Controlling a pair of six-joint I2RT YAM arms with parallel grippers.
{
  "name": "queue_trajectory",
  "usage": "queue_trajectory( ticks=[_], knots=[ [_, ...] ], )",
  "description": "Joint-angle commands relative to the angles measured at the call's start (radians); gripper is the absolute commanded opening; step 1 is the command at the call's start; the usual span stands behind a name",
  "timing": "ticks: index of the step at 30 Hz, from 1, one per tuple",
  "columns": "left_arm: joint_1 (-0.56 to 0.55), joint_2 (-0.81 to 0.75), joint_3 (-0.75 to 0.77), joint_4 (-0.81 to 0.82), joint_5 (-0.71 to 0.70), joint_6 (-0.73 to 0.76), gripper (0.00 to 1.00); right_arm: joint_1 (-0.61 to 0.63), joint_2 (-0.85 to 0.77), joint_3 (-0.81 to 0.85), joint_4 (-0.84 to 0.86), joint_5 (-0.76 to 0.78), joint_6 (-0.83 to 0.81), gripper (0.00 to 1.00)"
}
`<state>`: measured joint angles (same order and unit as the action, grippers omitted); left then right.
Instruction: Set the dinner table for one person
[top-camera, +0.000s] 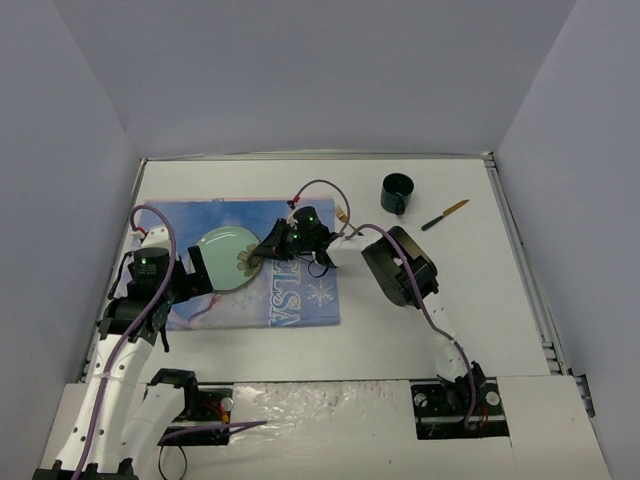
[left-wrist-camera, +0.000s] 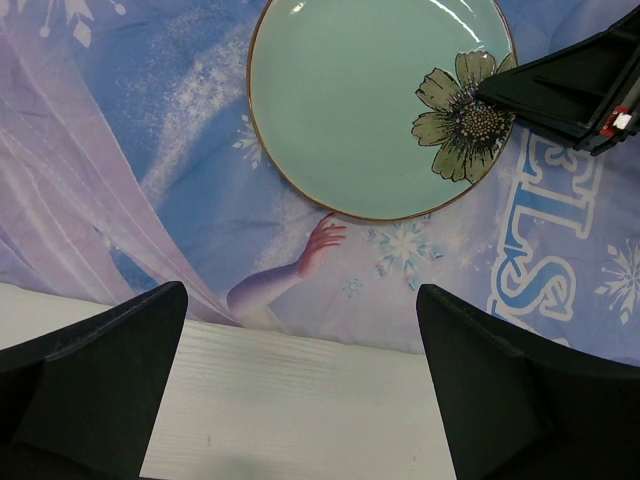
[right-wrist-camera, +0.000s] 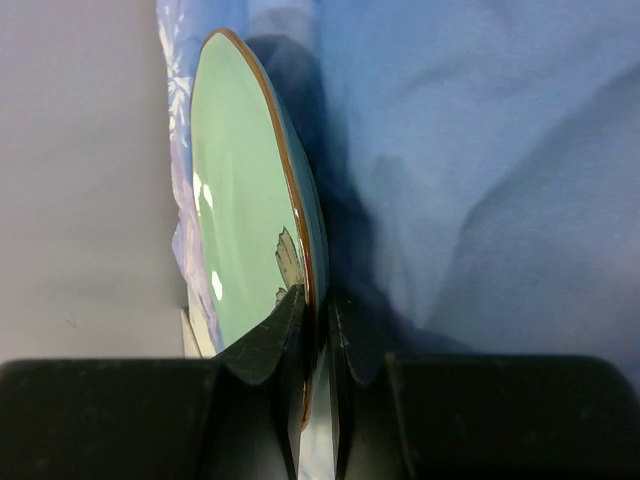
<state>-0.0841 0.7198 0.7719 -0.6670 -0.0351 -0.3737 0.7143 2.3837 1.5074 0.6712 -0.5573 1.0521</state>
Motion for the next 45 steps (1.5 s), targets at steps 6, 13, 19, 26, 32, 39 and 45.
queue_trajectory(
  ticks=[6, 13, 19, 26, 32, 39, 45],
  knots=[
    [0.0, 0.006, 0.017, 0.057, -0.014, 0.004, 0.97, -0.008, -0.048, -0.006, 0.154, -0.013, -0.014, 0.18],
    [0.0, 0.003, 0.017, 0.054, -0.018, 0.004, 0.97, -0.029, -0.119, -0.012, 0.004, 0.023, -0.126, 0.6],
    [0.001, 0.001, 0.016, 0.052, -0.021, 0.005, 0.97, -0.081, -0.225, -0.051, -0.142, 0.083, -0.26, 0.73],
    [0.001, -0.005, 0.01, 0.053, -0.031, 0.007, 0.97, -0.202, -0.462, -0.144, -0.39, 0.228, -0.562, 0.75],
    [0.001, -0.01, 0.007, 0.055, -0.034, 0.009, 0.97, -0.279, -0.707, -0.239, -0.5, 0.462, -0.821, 0.77],
    [0.002, -0.009, 0.004, 0.06, -0.028, 0.01, 0.97, -0.452, -0.784, -0.265, -0.617, 0.507, -0.972, 0.83],
    [0.004, -0.011, 0.003, 0.061, -0.026, 0.01, 0.97, -0.548, -0.717, -0.252, -0.615, 0.515, -0.991, 0.81]
  ],
)
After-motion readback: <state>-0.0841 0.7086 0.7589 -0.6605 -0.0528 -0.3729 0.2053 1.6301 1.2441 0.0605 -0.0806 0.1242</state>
